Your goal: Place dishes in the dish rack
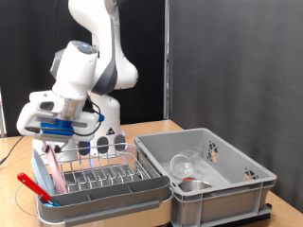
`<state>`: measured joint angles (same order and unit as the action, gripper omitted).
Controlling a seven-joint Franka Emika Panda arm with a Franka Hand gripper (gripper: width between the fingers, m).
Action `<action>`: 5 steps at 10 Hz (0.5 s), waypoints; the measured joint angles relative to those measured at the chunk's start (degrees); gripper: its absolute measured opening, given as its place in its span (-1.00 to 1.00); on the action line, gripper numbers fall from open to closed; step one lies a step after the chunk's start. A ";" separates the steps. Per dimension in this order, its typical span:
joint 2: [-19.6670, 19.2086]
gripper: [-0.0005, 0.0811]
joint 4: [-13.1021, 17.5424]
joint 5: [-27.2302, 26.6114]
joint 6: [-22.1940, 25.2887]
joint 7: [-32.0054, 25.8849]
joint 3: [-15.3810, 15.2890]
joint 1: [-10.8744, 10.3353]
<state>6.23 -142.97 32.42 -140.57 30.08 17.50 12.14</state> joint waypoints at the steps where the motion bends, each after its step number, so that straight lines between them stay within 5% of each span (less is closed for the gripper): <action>1: -0.74 -0.77 -0.01 0.00 -0.20 0.02 -0.23 0.00; 3: -1.56 0.14 -0.01 0.00 -0.88 0.05 -0.30 0.00; 4: -1.71 0.14 -0.03 -0.03 -1.10 0.05 -0.30 0.00; 5: -1.64 0.48 -0.03 -0.51 -1.15 -0.06 -0.30 -0.05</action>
<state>4.59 -143.00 31.91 -141.73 30.03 17.20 12.09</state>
